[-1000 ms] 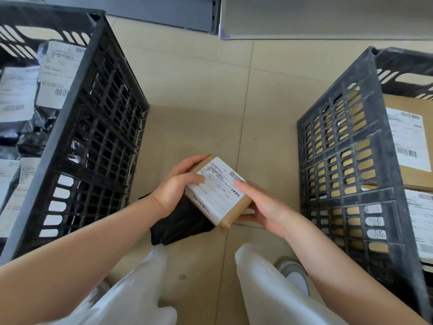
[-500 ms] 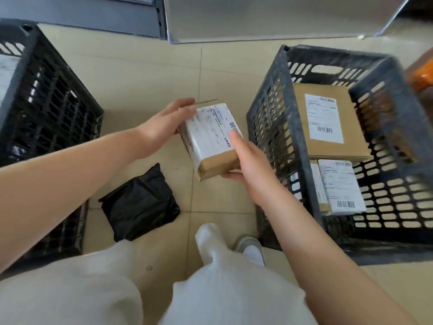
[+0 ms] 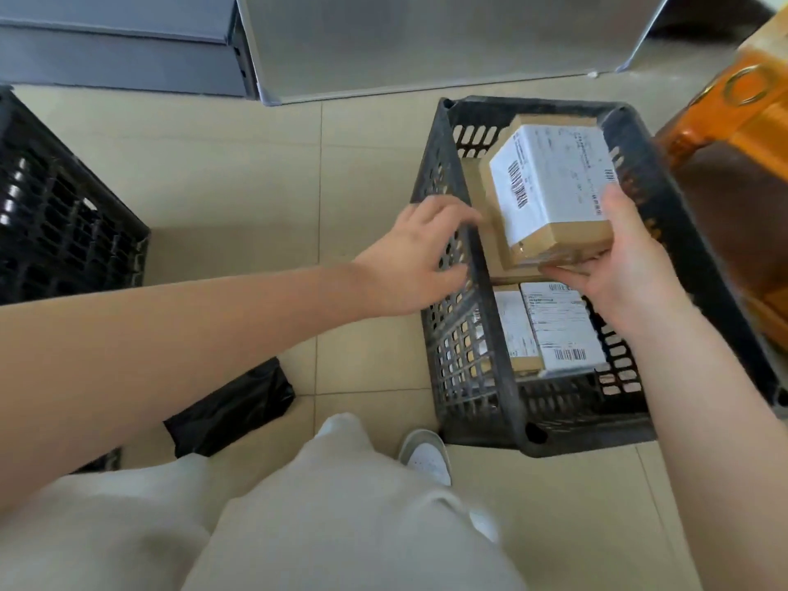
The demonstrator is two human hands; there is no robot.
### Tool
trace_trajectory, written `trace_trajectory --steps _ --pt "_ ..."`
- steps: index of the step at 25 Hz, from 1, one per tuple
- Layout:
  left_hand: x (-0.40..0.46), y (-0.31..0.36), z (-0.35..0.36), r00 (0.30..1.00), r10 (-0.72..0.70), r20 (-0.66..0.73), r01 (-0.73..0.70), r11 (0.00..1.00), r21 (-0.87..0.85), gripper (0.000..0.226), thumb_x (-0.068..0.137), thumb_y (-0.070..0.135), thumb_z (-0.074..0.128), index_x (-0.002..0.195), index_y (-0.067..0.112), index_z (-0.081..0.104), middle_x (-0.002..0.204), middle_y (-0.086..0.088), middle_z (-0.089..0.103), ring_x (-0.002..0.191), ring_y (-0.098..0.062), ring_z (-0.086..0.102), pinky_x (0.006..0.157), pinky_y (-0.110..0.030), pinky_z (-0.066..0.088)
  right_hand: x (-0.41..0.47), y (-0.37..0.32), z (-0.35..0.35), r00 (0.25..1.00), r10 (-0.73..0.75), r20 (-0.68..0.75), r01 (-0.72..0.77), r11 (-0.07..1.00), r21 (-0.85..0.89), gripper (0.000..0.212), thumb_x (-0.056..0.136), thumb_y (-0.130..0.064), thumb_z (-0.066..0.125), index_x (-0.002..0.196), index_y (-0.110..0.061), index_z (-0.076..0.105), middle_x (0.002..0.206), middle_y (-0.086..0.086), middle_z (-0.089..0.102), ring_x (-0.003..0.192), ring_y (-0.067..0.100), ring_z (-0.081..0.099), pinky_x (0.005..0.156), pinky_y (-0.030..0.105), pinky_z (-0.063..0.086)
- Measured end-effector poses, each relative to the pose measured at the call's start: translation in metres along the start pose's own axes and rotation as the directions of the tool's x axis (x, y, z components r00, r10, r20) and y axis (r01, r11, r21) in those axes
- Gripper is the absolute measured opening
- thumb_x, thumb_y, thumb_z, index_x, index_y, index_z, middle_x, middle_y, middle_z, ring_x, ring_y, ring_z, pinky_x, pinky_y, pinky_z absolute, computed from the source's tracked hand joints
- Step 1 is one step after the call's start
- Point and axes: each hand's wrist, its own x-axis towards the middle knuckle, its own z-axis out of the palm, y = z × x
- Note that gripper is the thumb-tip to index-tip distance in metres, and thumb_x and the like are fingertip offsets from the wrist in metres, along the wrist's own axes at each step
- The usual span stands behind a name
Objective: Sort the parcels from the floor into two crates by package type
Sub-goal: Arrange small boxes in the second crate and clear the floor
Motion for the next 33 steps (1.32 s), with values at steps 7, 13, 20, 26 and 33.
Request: trace_trajectory --steps 7,13,20,26,33 --pt "-0.004 0.001 0.033 0.887 0.161 0.432 -0.371 0.804 0.464 0.056 0.100 0.052 0.040 0.152 0.037 0.027 0.165 0.007 0.014 0.153 -0.026 -0.005 0.120 -0.051 0.019 0.033 0.026 -0.073 0.966 0.090 -0.243 -0.118 0.987 -0.107 0.050 0.099 -0.048 0.054 0.144 -0.028 0.049 0.132 -0.001 0.063 0.116 0.020 0.062 0.087 0.042 0.058" --pt "0.004 0.010 0.035 0.897 0.159 0.412 -0.339 0.845 0.413 0.049 0.093 0.059 0.052 0.130 0.027 0.048 0.139 0.000 0.040 0.146 -0.030 0.014 0.100 -0.041 0.048 0.046 0.044 -0.101 0.923 0.133 -0.360 -0.185 0.976 -0.114 0.049 0.100 -0.043 0.055 0.145 -0.025 0.049 0.128 -0.001 0.062 0.115 0.021 0.060 0.100 0.049 0.052" --pt "-0.011 -0.012 0.025 0.894 0.255 0.368 -0.375 0.876 0.302 0.049 0.087 0.063 0.058 0.120 0.027 0.054 0.127 0.001 0.043 0.133 -0.016 0.025 0.085 -0.012 0.020 0.051 0.050 -0.111 0.922 0.132 -0.364 -0.175 0.981 -0.087 0.045 0.099 -0.037 0.057 0.142 -0.025 0.051 0.130 0.000 0.064 0.118 0.024 0.060 0.097 0.054 0.052" --pt "-0.014 -0.020 0.027 0.898 0.278 0.340 -0.364 0.904 0.224 0.044 0.088 0.057 0.062 0.118 0.025 0.056 0.123 -0.001 0.044 0.130 -0.020 0.031 0.088 -0.012 0.020 0.054 0.056 -0.120 0.927 0.110 -0.358 -0.157 0.982 -0.104 0.042 0.100 -0.030 0.055 0.141 -0.021 0.051 0.128 0.001 0.064 0.112 0.020 0.061 0.094 0.054 0.053" --pt "-0.016 -0.024 0.031 0.905 0.276 0.323 -0.335 0.931 0.144 0.042 0.087 0.051 0.068 0.114 0.020 0.059 0.122 -0.004 0.046 0.138 -0.025 0.031 0.099 -0.019 0.032 0.057 0.067 -0.133 0.942 0.035 -0.335 -0.125 0.960 -0.251 0.040 0.101 -0.025 0.054 0.140 -0.013 0.052 0.123 0.006 0.065 0.115 0.025 0.061 0.096 0.050 0.051"
